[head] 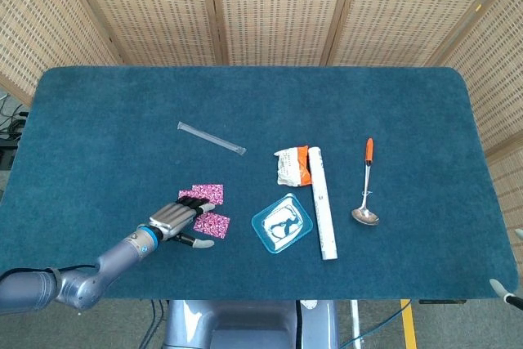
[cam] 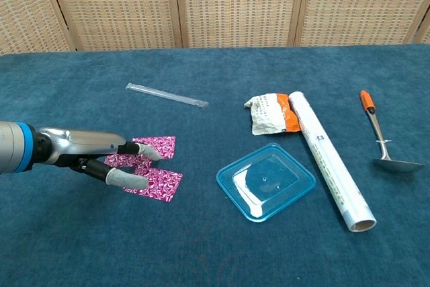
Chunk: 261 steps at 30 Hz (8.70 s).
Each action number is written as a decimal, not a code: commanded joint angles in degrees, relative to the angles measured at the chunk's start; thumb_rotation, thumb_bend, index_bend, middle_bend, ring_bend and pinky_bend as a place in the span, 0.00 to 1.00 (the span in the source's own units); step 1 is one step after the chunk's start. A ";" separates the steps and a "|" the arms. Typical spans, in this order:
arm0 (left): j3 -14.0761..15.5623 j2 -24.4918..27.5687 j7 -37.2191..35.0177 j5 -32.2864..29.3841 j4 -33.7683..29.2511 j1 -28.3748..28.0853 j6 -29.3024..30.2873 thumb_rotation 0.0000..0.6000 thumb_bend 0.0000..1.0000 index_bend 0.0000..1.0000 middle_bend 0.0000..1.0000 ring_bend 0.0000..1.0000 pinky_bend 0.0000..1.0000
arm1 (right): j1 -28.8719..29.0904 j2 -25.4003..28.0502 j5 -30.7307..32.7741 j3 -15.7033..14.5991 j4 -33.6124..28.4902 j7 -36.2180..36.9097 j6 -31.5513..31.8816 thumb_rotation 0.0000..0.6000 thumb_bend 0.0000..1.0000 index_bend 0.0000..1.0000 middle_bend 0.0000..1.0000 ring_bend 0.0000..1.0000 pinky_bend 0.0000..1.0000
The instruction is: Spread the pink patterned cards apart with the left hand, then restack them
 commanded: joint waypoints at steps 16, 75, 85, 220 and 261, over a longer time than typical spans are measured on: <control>1.51 3.23 -1.35 2.13 -0.41 3.08 0.48 0.15 0.00 0.03 0.00 0.00 0.00 | 0.30 0.22 -0.40 0.01 -0.77 -0.79 -0.12 1.00 0.00 0.18 0.24 0.01 0.00; -11.88 -14.95 28.43 -7.92 11.42 3.40 21.02 0.87 0.15 0.31 0.00 0.00 0.00 | 0.23 -0.05 0.08 -0.05 0.21 0.53 -0.26 1.00 0.00 0.18 0.24 0.01 0.00; -12.49 -17.89 30.04 -9.19 13.36 2.51 21.25 0.87 0.17 0.31 0.00 0.00 0.00 | -0.10 0.08 0.44 0.00 0.33 0.63 -0.02 1.00 0.00 0.18 0.24 0.01 0.00; -5.70 -16.34 34.48 -3.99 1.76 7.06 24.39 0.88 0.17 0.27 0.00 0.00 0.00 | -2.13 -0.27 0.40 0.09 2.04 3.15 1.71 1.00 0.00 0.18 0.24 0.01 0.00; -8.66 -12.80 29.40 -9.47 9.96 11.04 22.98 0.88 0.24 0.29 0.00 0.00 0.00 | -1.19 -0.45 0.47 0.25 1.77 2.49 0.53 1.00 0.00 0.18 0.25 0.01 0.00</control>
